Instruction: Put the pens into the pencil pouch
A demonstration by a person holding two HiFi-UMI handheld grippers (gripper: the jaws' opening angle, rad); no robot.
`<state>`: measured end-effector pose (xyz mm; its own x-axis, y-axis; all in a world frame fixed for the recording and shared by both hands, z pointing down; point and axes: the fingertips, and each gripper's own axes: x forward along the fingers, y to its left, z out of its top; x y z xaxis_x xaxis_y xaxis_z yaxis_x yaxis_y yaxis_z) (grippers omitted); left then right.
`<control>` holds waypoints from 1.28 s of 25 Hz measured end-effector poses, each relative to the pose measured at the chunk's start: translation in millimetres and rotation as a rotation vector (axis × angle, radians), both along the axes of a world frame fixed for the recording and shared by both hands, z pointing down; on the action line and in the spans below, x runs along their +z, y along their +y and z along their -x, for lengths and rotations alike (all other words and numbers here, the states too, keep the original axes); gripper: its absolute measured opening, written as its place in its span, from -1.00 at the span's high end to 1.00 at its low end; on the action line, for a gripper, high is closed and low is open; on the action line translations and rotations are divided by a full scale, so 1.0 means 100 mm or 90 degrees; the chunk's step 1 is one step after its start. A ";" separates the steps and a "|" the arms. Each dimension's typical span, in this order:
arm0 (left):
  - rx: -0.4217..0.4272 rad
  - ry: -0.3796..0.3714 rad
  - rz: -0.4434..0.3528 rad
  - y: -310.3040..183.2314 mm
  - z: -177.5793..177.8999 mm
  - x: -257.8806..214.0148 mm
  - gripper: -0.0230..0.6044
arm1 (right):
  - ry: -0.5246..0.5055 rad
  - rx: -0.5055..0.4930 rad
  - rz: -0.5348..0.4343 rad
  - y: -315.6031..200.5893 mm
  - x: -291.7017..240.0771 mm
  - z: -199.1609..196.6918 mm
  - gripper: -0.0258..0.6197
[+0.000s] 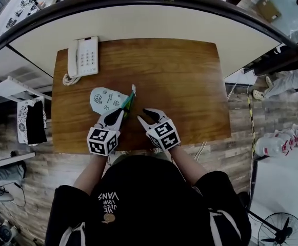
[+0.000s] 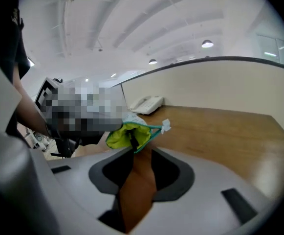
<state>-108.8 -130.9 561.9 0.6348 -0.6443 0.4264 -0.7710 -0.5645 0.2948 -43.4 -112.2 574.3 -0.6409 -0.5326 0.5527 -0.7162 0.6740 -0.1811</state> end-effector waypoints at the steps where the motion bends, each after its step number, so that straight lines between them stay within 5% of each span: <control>1: -0.001 0.000 0.001 -0.01 0.00 0.01 0.83 | -0.003 0.015 0.001 0.01 -0.02 -0.06 0.63; 15: -0.023 -0.046 0.036 -0.02 -0.07 0.32 0.83 | -0.040 0.137 0.009 0.15 -0.28 -0.70 0.63; 25: -0.044 -0.031 0.057 0.00 -0.13 0.37 0.82 | -0.053 0.143 0.000 0.16 -0.42 -0.86 0.63; 28: -0.063 -0.017 0.061 0.01 -0.10 0.31 0.51 | -0.061 0.136 -0.009 0.12 -0.47 -0.85 0.63; 32: -0.099 -0.011 0.042 0.03 0.01 0.16 0.49 | -0.070 0.124 -0.015 0.06 -0.53 -0.83 0.63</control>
<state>-110.1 -128.1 577.6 0.5220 -0.7044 0.4809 -0.8527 -0.4182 0.3131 39.6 -105.7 521.4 -0.5802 -0.6645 0.4709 -0.8103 0.5295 -0.2512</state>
